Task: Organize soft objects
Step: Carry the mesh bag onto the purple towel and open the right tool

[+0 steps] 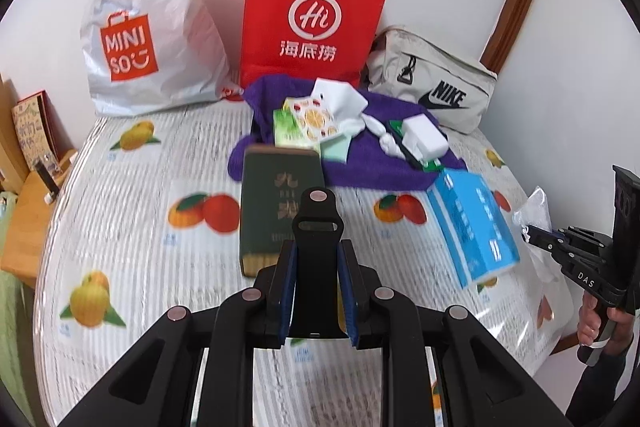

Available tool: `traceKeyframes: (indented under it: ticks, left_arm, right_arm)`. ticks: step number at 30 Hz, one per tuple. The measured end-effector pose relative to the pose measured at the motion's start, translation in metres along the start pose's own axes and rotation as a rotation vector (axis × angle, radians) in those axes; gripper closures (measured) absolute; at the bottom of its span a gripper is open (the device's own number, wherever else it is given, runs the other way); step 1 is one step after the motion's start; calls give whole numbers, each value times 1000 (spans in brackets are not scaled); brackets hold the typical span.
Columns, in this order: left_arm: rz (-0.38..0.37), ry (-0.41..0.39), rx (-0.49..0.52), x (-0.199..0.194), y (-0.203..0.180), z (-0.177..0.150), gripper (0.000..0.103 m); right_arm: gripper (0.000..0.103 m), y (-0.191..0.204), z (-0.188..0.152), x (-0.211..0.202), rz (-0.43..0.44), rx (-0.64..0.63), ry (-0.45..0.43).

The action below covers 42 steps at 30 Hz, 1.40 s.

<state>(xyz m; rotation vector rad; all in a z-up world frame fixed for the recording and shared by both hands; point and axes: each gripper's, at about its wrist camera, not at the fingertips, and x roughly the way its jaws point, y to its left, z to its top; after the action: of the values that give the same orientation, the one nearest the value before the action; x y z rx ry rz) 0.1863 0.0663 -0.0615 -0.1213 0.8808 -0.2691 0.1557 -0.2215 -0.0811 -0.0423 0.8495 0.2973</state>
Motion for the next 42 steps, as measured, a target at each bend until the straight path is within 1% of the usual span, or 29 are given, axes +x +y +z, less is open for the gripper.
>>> traceKeyframes:
  ticks: [9,15,25,34,40,42]
  left_arm:
    - [-12,-4,24,29,-4,56,83]
    - [-36,4,42,60,-7,92,83]
    - [-76,63,60,127,-15,135,83]
    - [-106,129,84,183,-27,153,83]
    - [-112,169,82,207,-28,154,83]
    - [-106,181,85,213,-28,154,83]
  right_arm:
    - [98,-16,58,22,-13,-7,-32]
    - [98,-29,96,44,-6,4,-39]
    - [98,-44,143,106,9,19,16]
    - [98,-45,165,161,19,18,104]
    - [98,-45,165,190,18,11,166]
    - [98,-46,165,197,16,18,166]
